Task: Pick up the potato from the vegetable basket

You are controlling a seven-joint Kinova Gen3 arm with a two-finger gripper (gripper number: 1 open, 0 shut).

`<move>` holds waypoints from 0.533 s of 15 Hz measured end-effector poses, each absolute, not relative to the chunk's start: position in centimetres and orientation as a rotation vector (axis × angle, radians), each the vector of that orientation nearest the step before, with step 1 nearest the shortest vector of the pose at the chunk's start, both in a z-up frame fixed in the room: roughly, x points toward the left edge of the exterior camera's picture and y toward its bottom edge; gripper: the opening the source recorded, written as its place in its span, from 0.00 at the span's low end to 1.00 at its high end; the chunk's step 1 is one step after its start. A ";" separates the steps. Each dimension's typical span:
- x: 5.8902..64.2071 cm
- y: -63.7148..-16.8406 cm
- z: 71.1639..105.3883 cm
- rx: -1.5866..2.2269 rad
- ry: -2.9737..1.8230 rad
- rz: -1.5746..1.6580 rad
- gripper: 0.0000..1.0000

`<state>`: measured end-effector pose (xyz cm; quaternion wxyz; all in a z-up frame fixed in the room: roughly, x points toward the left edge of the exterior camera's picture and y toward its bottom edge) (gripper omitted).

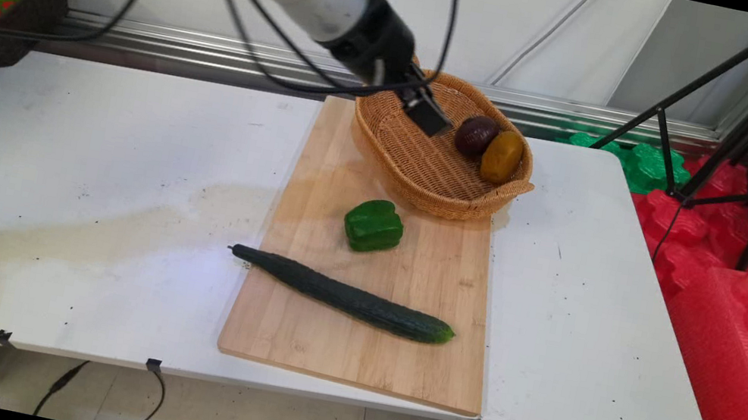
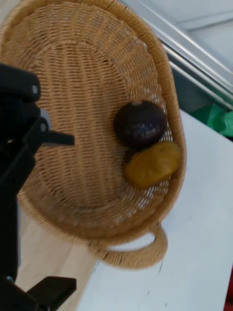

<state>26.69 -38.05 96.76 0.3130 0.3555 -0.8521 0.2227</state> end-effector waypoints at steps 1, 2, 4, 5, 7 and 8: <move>26.0 -39.4 96.3 0.949 -2.248 0.598 1.00; 25.4 -40.6 95.9 0.957 -2.250 0.606 1.00; 24.4 -42.5 95.1 0.967 -2.255 0.621 1.00; 24.1 -43.3 94.8 0.970 -2.258 0.626 1.00; 23.1 -45.1 93.9 0.972 -2.267 0.639 1.00; 22.6 -46.1 93.3 0.972 -2.273 0.646 1.00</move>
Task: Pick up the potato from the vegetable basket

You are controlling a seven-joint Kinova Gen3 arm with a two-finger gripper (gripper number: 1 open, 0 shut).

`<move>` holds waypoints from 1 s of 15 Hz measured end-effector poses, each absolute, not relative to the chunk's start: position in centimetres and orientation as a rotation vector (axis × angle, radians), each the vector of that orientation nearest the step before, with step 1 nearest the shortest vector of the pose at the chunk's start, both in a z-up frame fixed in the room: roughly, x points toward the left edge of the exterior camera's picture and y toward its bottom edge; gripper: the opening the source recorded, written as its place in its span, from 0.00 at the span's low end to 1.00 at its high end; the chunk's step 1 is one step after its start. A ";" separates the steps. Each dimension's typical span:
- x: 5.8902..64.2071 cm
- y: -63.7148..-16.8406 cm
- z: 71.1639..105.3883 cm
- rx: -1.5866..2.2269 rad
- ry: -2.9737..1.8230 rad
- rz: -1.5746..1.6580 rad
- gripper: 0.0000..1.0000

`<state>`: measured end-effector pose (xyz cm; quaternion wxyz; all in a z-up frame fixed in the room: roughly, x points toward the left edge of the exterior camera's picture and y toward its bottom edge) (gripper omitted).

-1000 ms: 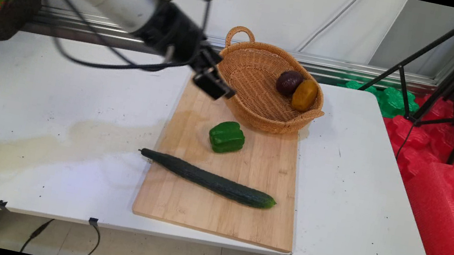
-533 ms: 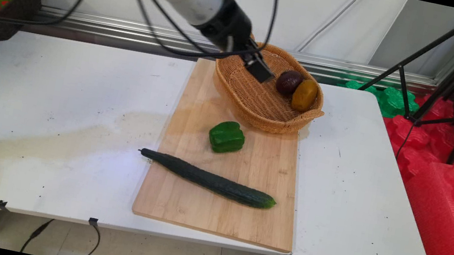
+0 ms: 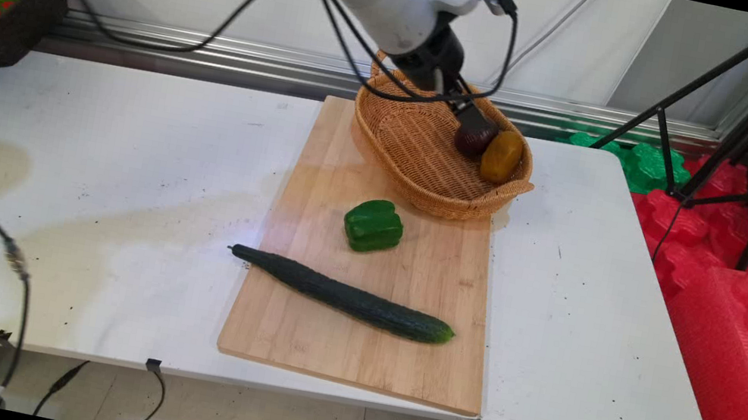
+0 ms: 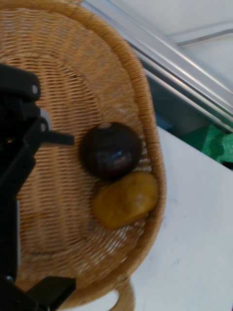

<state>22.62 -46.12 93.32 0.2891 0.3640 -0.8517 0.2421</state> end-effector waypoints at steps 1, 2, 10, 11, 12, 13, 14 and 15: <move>22.0 -47.3 92.6 0.968 -2.281 0.653 1.00; 21.4 -48.4 91.9 0.961 -2.291 0.659 1.00; 17.6 -54.7 86.4 0.882 -2.364 0.656 1.00; 17.3 -55.3 85.8 0.875 -2.368 0.651 1.00; 17.0 -55.7 85.2 0.869 -2.372 0.647 1.00; 16.7 -56.2 84.6 0.860 -2.375 0.641 1.00; 16.4 -56.6 84.1 0.854 -2.377 0.635 1.00; 16.3 -57.0 83.7 0.849 -2.378 0.631 1.00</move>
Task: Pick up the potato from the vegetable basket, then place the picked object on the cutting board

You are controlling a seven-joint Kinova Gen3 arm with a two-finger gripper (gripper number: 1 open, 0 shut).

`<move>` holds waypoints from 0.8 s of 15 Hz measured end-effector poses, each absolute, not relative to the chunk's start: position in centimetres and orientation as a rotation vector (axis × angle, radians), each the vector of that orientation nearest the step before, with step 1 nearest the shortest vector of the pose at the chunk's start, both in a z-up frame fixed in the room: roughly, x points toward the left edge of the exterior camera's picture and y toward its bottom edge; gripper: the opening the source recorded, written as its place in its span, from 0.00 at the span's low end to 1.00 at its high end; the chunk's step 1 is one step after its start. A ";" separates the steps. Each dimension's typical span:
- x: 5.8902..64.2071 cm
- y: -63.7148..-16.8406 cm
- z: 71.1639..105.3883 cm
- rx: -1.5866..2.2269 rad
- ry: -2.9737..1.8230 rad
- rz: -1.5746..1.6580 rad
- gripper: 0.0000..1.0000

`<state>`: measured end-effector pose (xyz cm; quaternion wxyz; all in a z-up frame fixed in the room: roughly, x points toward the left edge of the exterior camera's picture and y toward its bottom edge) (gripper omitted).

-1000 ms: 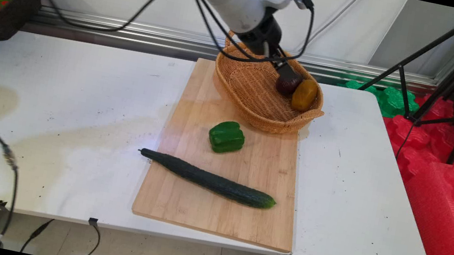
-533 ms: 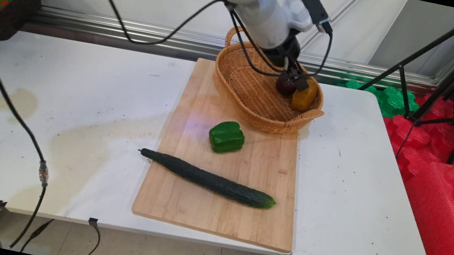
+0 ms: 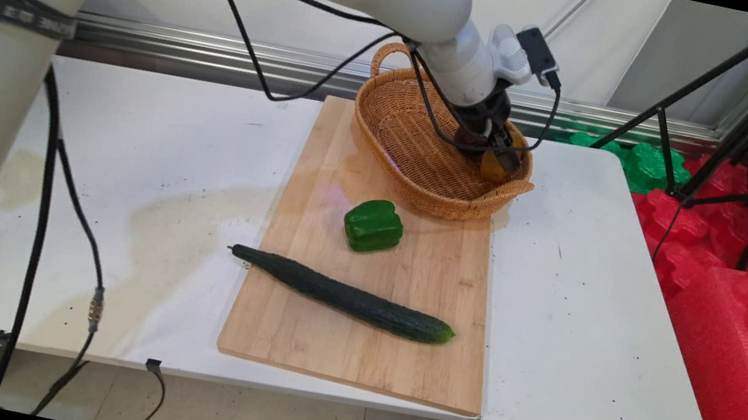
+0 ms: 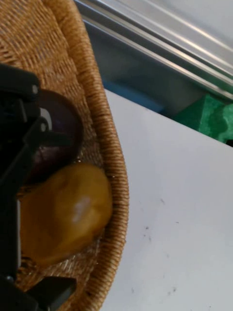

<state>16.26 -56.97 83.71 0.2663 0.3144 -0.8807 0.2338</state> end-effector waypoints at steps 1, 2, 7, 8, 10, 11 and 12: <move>16.1 -57.2 83.4 0.843 -2.379 0.628 1.00; 16.0 -57.5 83.0 0.835 -2.379 0.625 1.00; 16.1 -57.6 82.3 0.820 -2.378 0.625 0.00; 16.2 -57.5 82.4 0.816 -2.378 0.629 0.00; 16.4 -57.2 82.5 0.810 -2.376 0.638 0.00; 16.7 -56.9 82.8 0.810 -2.371 0.648 0.00; 17.0 -56.6 83.1 0.814 -2.364 0.658 0.00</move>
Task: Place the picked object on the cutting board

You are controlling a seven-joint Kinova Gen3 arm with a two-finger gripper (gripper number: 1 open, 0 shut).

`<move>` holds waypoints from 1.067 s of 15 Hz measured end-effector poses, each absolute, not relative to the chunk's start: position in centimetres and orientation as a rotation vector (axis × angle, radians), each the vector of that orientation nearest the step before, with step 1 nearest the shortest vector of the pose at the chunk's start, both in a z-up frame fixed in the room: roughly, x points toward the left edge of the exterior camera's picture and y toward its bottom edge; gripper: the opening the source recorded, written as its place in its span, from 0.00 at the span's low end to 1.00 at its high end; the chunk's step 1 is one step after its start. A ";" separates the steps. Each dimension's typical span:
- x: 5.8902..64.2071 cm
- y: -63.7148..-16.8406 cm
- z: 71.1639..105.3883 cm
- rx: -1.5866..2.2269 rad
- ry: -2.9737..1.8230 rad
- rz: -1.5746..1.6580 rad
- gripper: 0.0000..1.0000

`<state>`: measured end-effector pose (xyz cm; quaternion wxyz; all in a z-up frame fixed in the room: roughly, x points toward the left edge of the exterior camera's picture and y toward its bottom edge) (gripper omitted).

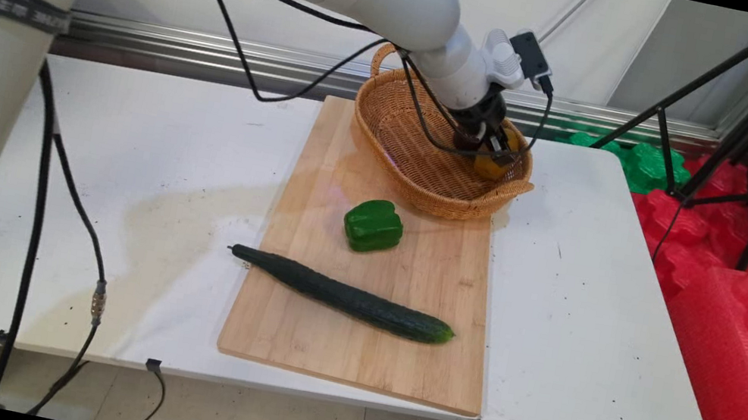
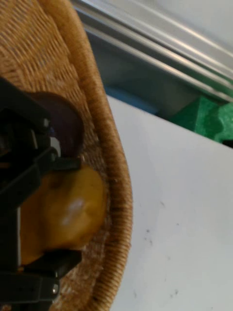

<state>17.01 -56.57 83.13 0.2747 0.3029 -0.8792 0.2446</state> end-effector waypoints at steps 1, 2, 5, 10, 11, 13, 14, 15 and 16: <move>17.4 -56.2 83.6 0.822 -2.355 0.668 0.00; 17.6 -55.9 83.9 0.825 -2.348 0.675 0.00; 18.6 -54.0 86.5 0.838 -2.318 0.712 0.00; 20.5 -50.2 90.7 0.842 -2.308 0.748 0.00; 20.8 -49.5 91.2 0.842 -2.311 0.750 0.00; 21.8 -47.6 92.5 0.849 -2.321 0.746 0.00; 22.4 -46.3 93.0 0.854 -2.331 0.738 0.00; 22.7 -45.5 93.3 0.858 -2.338 0.729 0.00; 23.3 -44.2 93.7 0.862 -2.351 0.716 0.00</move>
